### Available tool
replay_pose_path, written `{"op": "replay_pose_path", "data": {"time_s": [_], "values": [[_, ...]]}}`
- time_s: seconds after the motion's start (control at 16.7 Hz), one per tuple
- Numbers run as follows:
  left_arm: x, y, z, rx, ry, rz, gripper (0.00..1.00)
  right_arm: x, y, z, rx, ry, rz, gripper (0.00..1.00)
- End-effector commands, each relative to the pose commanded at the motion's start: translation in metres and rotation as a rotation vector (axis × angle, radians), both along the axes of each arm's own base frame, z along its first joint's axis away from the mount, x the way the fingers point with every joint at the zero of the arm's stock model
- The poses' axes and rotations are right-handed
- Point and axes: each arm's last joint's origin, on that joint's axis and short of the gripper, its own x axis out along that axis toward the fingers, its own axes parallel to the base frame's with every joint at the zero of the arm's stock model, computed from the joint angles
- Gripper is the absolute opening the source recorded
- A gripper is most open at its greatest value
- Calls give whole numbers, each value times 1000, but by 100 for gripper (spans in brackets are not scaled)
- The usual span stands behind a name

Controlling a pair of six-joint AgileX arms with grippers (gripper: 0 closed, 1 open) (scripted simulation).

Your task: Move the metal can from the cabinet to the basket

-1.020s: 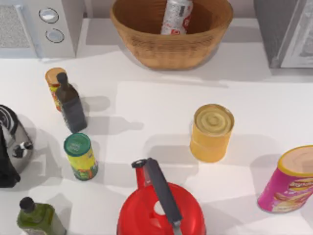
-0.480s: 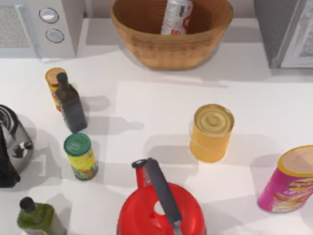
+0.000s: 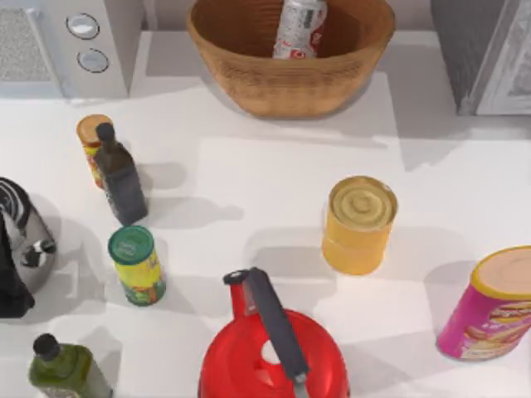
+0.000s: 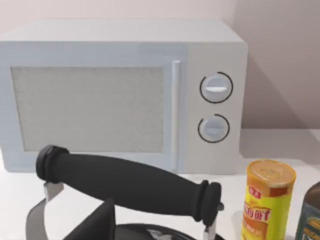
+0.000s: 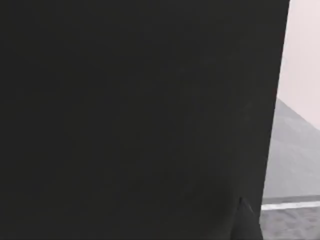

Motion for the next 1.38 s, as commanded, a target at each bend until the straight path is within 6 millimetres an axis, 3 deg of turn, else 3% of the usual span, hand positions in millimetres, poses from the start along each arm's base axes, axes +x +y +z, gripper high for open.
{"op": "replay_pose_path", "data": {"time_s": [0.24,0.48,0.84,0.96,1.38], "values": [[0,0,0,0,0,0,100,-7,83,-2,2,6,-1,100],[0,0,0,0,0,0,100,-27,126,-5,-1,10,-1,100],[0,0,0,0,0,0,100,-32,135,-6,-2,11,-1,100],[0,0,0,0,0,0,100,-39,124,2,-3,-14,-46,100],[0,0,0,0,0,0,100,9,124,1,-5,-10,-46,100]]}}
